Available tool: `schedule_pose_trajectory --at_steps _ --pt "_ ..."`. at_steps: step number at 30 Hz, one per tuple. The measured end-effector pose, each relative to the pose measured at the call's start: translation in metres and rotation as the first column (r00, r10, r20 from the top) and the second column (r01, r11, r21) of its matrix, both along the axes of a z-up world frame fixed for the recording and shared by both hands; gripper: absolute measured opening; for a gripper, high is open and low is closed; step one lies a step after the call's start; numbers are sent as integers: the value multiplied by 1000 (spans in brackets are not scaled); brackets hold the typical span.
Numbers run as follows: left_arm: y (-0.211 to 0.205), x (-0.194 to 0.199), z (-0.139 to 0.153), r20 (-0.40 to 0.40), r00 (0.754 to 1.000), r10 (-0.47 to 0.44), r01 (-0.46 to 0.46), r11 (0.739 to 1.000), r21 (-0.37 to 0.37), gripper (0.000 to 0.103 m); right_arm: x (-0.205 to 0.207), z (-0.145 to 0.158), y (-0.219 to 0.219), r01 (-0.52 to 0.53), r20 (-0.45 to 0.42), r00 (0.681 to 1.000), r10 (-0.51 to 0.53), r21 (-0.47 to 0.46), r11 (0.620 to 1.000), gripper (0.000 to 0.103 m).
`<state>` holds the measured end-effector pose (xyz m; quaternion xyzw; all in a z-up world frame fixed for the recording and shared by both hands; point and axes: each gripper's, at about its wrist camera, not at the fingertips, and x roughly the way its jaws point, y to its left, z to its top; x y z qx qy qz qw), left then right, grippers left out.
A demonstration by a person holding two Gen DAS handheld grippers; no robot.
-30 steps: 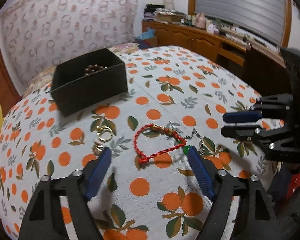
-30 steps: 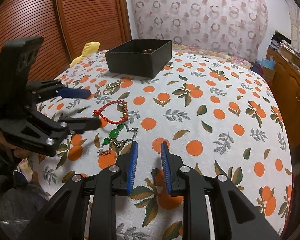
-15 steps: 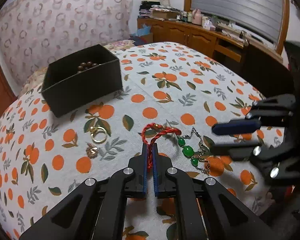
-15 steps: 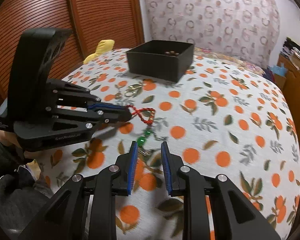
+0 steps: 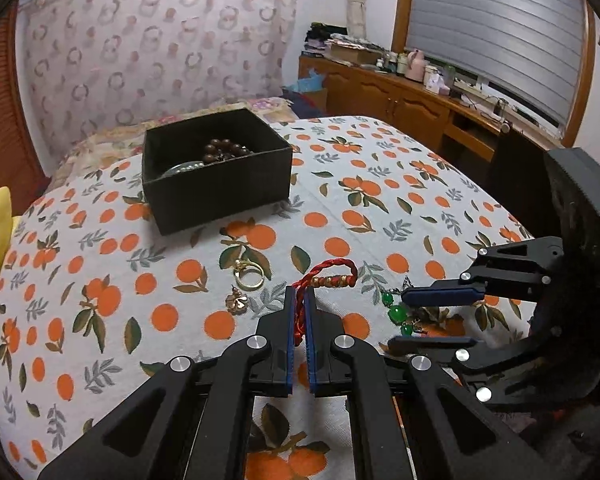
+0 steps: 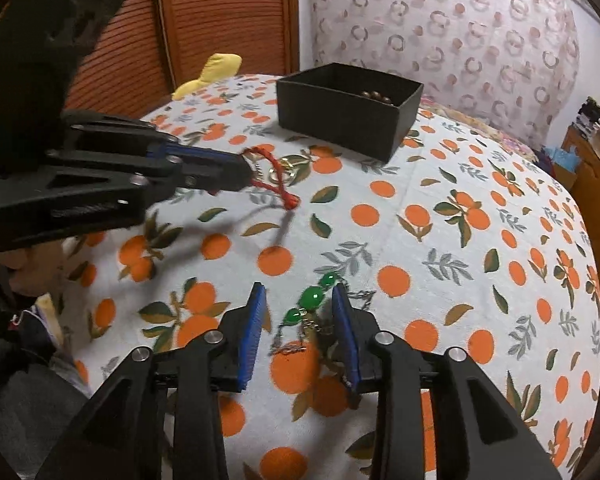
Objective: Organize jewelry
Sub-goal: 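Carry both bracelets over the black box and lower them inside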
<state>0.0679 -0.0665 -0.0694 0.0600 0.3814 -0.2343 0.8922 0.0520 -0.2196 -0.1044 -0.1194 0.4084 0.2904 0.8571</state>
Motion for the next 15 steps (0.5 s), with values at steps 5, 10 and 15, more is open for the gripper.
schedule_pose_trajectory --at_steps 5,10,15 --pt "4 2 1 5 1000 21 -21 1000 -8 3 1 -1 1 -9 17 1000 9 -17 1000 13" --pt "10 5 8 19 999 43 -43 999 -23 3 1 3 -3 -16 27 1000 16 -4 1000 13" --pt "13 10 17 37 997 62 -60 998 -31 3 9 20 -10 1 58 998 -3 35 999 13"
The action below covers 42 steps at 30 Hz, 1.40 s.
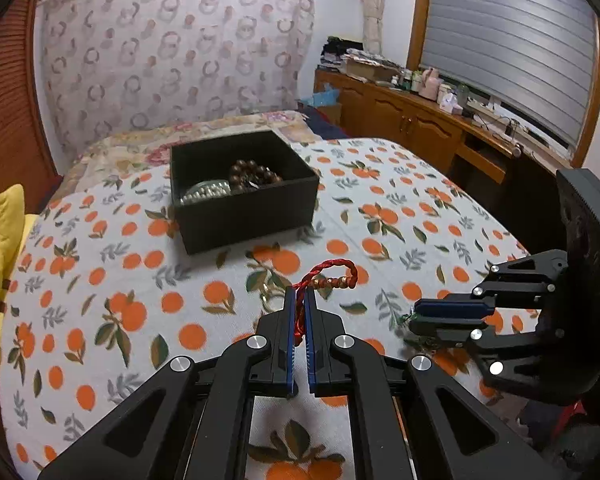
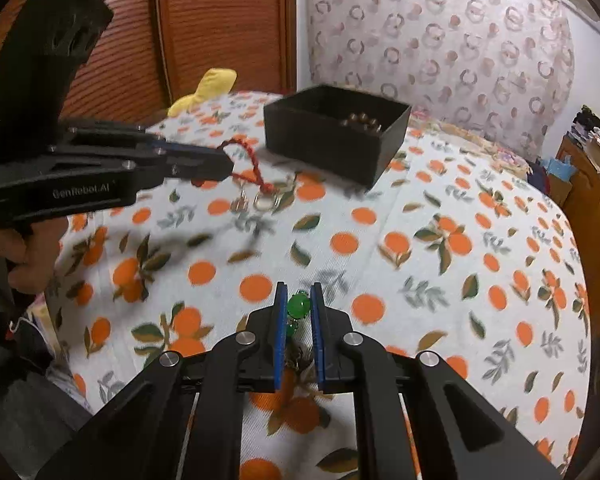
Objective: Organize jewelry
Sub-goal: 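Carry both bracelets over the black box and lower them inside, then open both tools and withdraw them from the box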
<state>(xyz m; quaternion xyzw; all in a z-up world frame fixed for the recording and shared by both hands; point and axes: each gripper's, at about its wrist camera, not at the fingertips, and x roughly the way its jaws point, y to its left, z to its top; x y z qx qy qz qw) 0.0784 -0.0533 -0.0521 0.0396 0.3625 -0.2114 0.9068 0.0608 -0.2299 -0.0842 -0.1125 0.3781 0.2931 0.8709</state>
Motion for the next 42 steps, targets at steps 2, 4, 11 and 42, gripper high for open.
schedule_pose_trajectory --at_steps 2,4,11,42 --pt "1 4 7 11 1000 7 -7 1000 -9 3 4 7 -1 4 10 1000 -4 14 1000 13" --pt "2 9 12 23 1000 12 -12 1000 -14 3 10 15 -3 1 23 1000 -2 28 1000 13" --pt "5 33 35 65 997 43 -41 999 -22 3 38 46 -4 -12 81 997 7 65 998 13" --pt "18 145 34 33 991 132 -130 991 -38 30 182 67 46 -85 117 990 73 109 990 13"
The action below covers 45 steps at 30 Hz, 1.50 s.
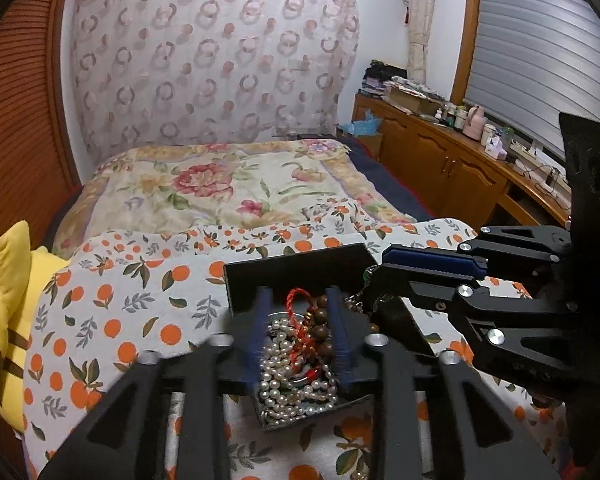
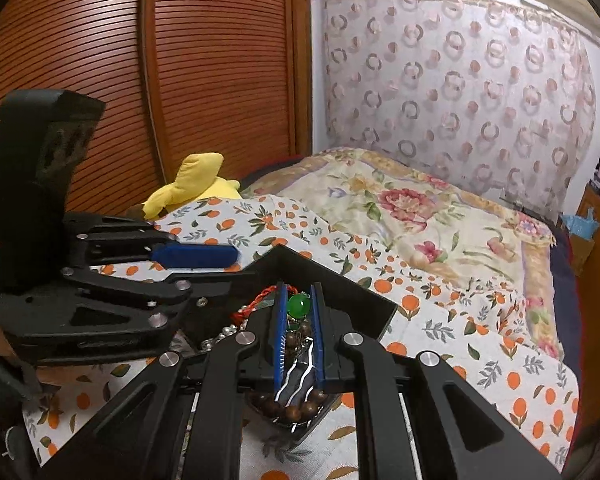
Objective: Organize jewelry
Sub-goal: 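Open both tools and withdraw them from the box, then grasp the flower charm with the left tool while the right tool grasps the gold ring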
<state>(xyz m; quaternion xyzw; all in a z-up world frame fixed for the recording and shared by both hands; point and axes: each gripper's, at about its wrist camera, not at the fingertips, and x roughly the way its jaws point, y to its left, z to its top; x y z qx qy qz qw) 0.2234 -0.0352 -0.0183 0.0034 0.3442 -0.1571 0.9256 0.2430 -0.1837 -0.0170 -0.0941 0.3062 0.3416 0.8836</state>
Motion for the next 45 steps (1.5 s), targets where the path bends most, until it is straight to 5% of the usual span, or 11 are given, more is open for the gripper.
schedule_pose_trajectory --at_steps 15,33,42,45 --pt "19 -34 -8 -2 1000 30 -30 1000 2 47 -10 -7 -10 62 -33 998 -61 8 998 22" --pt "8 -111 -59 -106 993 -43 48 998 45 49 -82 -35 -29 121 -80 989 -121 -7 993 22" --pt "-3 -118 -69 -151 984 -89 100 992 71 49 -94 -48 -30 136 -113 984 -136 -14 991 22" --pt "-6 -117 -73 -169 980 -106 119 991 68 49 -97 -52 -28 135 -121 983 -137 -22 991 33"
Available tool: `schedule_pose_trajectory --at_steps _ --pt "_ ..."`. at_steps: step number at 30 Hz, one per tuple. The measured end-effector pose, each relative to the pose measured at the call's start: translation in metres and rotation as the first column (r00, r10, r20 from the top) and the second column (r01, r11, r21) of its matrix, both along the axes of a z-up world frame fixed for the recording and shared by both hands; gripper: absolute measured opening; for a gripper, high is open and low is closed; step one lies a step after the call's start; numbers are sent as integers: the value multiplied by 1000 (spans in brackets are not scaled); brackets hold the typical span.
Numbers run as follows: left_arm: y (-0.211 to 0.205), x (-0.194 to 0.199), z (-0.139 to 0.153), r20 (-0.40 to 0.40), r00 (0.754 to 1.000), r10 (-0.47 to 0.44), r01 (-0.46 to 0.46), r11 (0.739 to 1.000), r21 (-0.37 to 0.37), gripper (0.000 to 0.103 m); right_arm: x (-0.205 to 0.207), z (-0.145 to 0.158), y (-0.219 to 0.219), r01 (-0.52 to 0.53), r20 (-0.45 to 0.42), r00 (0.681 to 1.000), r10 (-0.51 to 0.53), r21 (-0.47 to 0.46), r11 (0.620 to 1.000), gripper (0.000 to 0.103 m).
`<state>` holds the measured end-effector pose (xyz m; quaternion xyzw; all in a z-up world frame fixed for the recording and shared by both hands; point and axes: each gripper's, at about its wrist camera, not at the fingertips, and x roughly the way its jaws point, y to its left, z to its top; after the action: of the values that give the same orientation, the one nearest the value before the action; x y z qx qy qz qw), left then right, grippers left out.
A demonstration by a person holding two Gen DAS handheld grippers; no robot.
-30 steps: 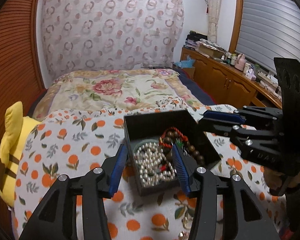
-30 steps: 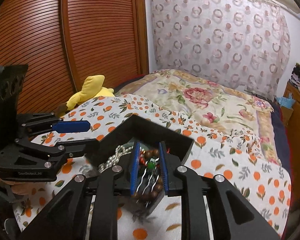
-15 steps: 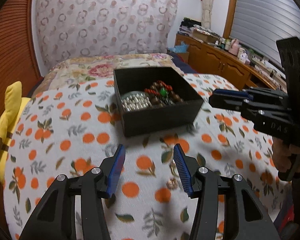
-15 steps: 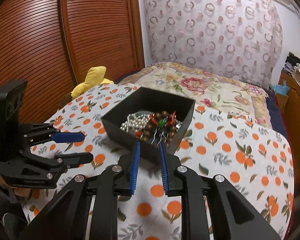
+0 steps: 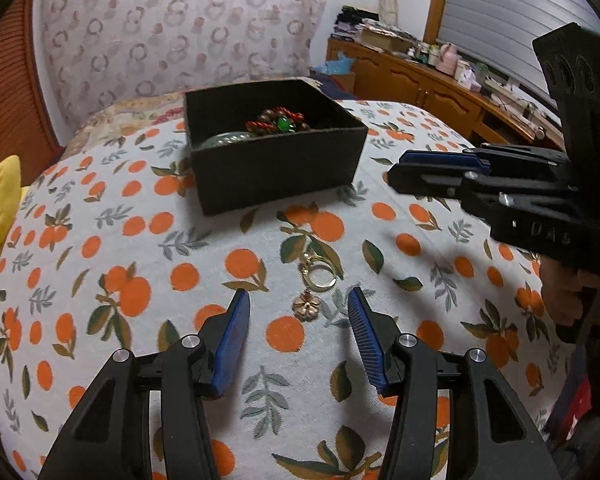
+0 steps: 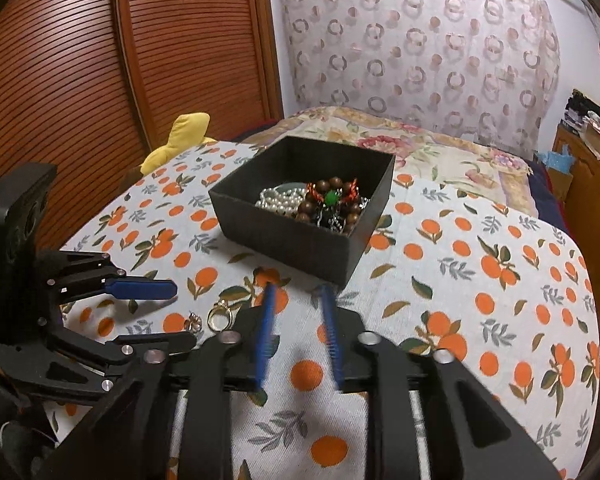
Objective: Organize jewelry
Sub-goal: 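Grasp the flower charm with the left tool while the right tool grasps the gold ring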
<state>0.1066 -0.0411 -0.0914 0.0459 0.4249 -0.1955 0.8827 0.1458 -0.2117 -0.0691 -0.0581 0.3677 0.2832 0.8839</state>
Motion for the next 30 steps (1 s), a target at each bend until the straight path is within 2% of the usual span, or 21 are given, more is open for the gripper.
schedule_pose_trajectory --at_steps 5,7,9,16,23,26,30 --pt "-4 3 -3 0 1000 -7 7 1000 26 40 -4 -5 3 -10 -15 1000 10 3 1000 34" --pt "-6 4 -4 7 1000 -7 7 999 42 32 -6 -6 3 -14 -15 1000 14 -2 1000 34" --pt "-7 4 -4 9 1000 -10 9 999 44 15 -7 -6 3 -15 -16 1000 15 -1 1000 34" --pt "4 -10 2 36 999 13 -15 1000 28 14 -7 -13 15 -44 -44 998 43 -9 999 35" --pt "25 -25 11 61 996 58 -57 998 -9 14 -7 -20 43 -126 -65 990 123 -43 991 34" --pt "31 -28 12 63 996 69 -68 997 -19 14 -4 -23 55 -156 -69 986 151 -71 985 28" --pt "37 -30 13 67 995 79 -77 997 -31 14 4 -27 61 -164 -101 983 156 -74 984 28"
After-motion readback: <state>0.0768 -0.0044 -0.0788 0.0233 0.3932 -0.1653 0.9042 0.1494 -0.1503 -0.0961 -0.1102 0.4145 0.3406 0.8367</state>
